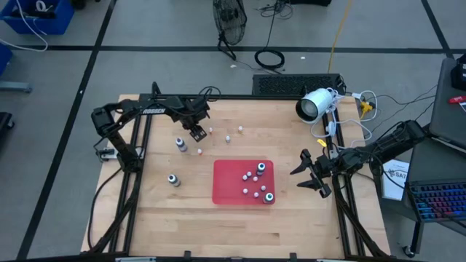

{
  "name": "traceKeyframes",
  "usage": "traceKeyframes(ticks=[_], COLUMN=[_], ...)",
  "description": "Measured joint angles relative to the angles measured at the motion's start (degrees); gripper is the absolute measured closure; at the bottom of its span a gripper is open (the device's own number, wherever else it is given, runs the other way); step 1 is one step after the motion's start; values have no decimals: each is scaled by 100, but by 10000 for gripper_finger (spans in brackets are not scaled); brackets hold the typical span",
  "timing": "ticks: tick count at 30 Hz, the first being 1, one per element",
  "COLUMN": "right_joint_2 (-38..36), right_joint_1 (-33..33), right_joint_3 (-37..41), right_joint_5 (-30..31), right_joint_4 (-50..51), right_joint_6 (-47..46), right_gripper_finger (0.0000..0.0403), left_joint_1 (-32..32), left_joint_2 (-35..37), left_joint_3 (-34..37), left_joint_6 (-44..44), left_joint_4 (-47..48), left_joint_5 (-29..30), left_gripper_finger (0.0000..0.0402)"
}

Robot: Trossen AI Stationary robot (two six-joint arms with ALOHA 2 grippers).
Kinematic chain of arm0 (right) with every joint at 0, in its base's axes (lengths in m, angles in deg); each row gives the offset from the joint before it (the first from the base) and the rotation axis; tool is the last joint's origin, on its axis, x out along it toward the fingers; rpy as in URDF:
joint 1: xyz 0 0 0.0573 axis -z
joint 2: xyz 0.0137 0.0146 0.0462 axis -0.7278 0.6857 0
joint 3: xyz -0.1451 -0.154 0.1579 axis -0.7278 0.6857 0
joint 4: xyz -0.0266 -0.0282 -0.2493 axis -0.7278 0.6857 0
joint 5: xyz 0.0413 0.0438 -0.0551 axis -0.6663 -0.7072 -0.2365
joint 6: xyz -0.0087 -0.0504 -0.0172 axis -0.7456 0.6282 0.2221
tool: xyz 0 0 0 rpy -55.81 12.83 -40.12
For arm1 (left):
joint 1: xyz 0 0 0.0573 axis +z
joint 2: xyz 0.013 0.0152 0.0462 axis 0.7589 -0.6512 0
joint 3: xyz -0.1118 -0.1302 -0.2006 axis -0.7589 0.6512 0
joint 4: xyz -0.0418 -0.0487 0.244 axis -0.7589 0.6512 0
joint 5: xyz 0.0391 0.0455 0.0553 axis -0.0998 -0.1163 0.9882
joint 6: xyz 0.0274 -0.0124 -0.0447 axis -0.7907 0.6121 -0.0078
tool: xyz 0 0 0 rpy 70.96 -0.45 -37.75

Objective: Pick & Place food coloring
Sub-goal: Put the small black food coloring bottle into the pink bin

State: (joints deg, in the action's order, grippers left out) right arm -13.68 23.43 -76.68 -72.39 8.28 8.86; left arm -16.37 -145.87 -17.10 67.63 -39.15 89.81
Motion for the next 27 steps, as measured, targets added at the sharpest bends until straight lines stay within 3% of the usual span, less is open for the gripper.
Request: traceKeyframes(ticks=[19, 27], right_joint_2=[0, 0], right_joint_1=[-1, -1], right_joint_3=[0, 0], right_joint_5=[1, 1], right_joint_4=[0, 0], right_joint_6=[0, 2], right_gripper_finger=[192, 188], left_joint_1=[0, 0], left_joint_2=[0, 0], left_joint_3=[2, 2], left_joint_6=[44, 68], left_joint_4=[108, 110], left_joint_5=[-20, -20], left_gripper_finger=[219, 258])
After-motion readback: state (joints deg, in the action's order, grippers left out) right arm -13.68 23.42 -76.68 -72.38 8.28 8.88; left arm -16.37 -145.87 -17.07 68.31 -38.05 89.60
